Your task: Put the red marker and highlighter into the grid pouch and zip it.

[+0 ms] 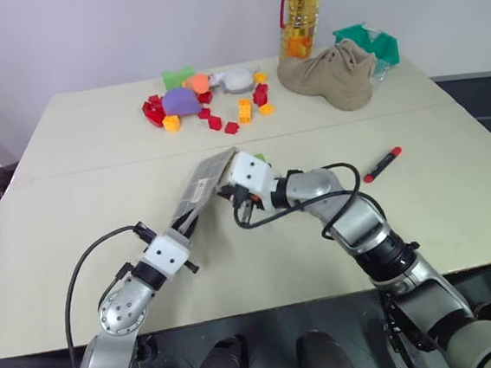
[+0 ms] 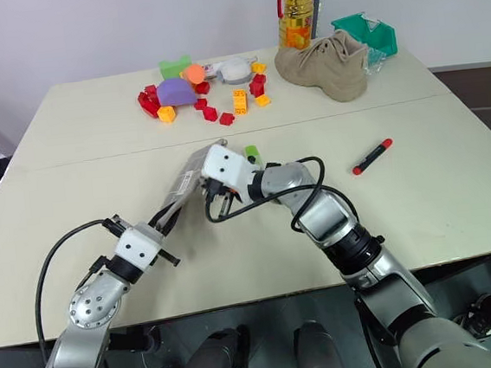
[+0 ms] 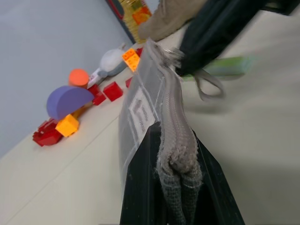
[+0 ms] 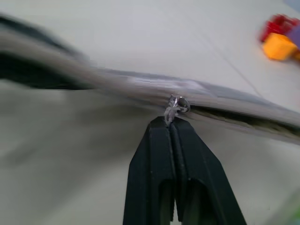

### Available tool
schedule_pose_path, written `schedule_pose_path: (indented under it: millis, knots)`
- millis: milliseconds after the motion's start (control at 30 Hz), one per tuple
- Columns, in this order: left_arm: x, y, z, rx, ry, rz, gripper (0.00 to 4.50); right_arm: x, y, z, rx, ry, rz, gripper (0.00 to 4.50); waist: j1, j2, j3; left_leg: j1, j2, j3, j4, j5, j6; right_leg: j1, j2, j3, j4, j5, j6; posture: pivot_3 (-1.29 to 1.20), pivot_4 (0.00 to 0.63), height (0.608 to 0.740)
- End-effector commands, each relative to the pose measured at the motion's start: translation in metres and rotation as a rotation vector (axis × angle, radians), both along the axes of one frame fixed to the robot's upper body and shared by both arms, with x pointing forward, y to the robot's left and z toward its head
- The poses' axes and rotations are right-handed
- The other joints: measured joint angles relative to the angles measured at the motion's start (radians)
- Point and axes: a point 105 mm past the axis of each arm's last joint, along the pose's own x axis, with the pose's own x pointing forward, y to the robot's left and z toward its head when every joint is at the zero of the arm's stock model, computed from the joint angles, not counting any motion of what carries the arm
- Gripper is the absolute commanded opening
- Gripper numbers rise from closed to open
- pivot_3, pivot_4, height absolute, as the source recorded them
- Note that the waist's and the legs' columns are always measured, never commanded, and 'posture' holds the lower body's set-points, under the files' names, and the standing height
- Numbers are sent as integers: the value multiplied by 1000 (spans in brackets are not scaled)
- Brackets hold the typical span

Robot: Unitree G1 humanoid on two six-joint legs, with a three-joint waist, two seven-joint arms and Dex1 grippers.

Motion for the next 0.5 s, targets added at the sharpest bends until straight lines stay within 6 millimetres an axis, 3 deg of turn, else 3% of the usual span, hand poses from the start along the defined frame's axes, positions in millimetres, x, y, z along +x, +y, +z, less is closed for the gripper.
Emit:
schedule_pose_path:
  millis: [33, 300, 400, 500]
  knots:
    - [4, -9, 10, -18, -42, 5, 0, -32, 20, 20, 27, -57, 170, 42, 1, 0, 0, 0, 0, 0, 0, 0, 0, 0, 0, 0, 0, 0, 0, 0, 150, 740]
    - [14, -7, 15, -58, -52, 64, 0, -28, 22, 22, 10, -72, 165, 42, 2, -1, 0, 0, 0, 0, 1, 0, 0, 1, 0, 0, 0, 0, 0, 0, 150, 740]
    - [14, 0, 15, -48, -54, 99, 0, -26, 13, 26, 37, -37, 156, 894, 1, -1, 0, 0, 0, 0, 1, 0, 0, 1, 0, 0, 0, 0, 0, 0, 150, 740]
    - [13, 11, 15, -33, -57, 129, 0, -3, -8, 33, 75, -30, 10, 2422, 2, -1, 0, 0, 0, -1, 1, 0, 0, 1, 0, 0, 0, 0, 0, 0, 150, 740]
